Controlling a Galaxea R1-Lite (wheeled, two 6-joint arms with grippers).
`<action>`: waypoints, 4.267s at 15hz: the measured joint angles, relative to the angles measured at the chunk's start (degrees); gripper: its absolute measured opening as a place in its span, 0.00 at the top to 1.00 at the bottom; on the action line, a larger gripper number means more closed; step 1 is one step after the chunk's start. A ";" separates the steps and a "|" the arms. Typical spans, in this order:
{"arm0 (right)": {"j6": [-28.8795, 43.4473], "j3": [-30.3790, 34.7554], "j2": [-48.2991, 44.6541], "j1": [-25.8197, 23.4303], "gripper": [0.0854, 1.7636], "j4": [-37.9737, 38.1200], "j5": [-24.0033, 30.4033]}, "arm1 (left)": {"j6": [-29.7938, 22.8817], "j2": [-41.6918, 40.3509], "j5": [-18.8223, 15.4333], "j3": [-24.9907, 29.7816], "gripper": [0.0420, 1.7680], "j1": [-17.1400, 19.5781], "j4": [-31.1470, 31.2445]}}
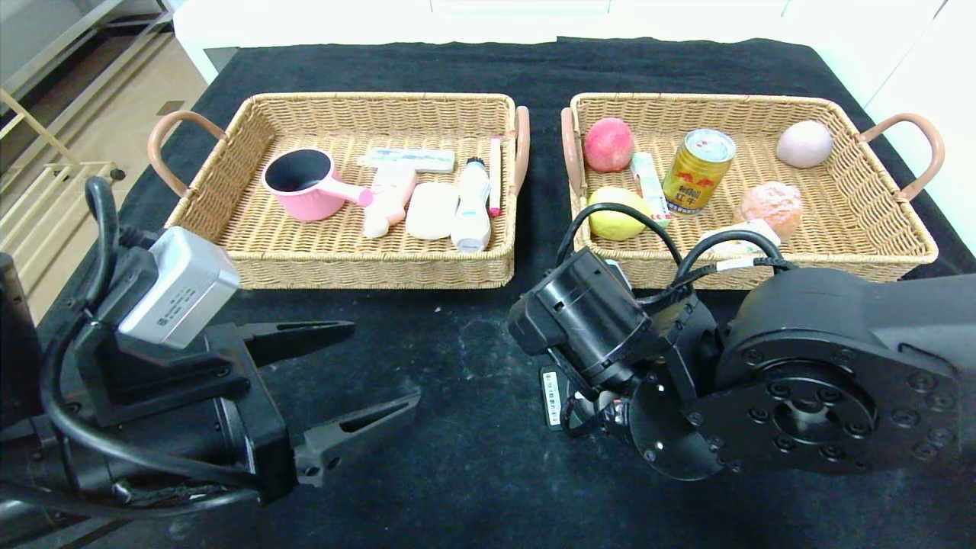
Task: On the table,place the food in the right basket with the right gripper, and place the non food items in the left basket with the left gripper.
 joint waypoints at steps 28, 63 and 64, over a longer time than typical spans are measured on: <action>-22.83 0.49 -14.99 -10.14 0.36 0.16 -0.55 | 0.00 -1.46 -0.04 -0.30 0.03 0.21 0.22; -31.23 -1.08 -10.34 -29.75 0.12 -19.46 7.34 | 0.07 -0.66 -0.11 0.04 0.03 -0.23 0.29; -31.21 -0.98 -10.47 -29.71 0.11 -19.46 7.31 | 0.02 -0.66 -0.09 0.04 0.03 -0.23 0.30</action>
